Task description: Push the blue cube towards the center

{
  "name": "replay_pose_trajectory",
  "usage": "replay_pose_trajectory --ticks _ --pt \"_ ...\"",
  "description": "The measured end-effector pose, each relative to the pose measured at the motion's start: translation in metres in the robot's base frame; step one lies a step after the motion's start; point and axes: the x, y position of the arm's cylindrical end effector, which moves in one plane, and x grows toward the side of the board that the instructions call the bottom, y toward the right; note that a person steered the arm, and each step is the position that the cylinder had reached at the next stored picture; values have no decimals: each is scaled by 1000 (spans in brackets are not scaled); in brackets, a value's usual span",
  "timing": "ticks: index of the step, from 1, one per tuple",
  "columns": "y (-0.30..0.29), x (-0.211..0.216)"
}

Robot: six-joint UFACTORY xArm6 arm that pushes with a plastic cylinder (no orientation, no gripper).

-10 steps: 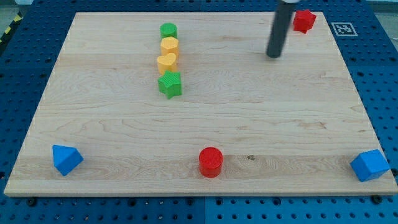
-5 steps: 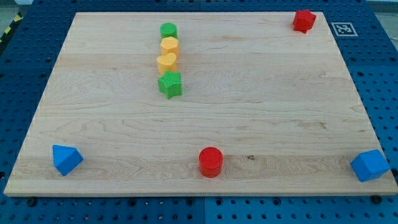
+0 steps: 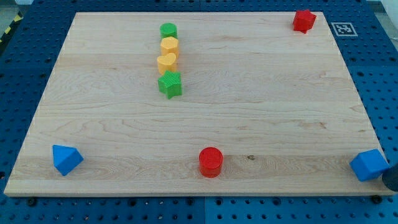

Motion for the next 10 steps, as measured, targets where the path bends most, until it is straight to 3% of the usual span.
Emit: replay_pose_trajectory --ticks 2,7,10 --pt "-33 1" --pt "-25 -9" --pt "-27 -72"
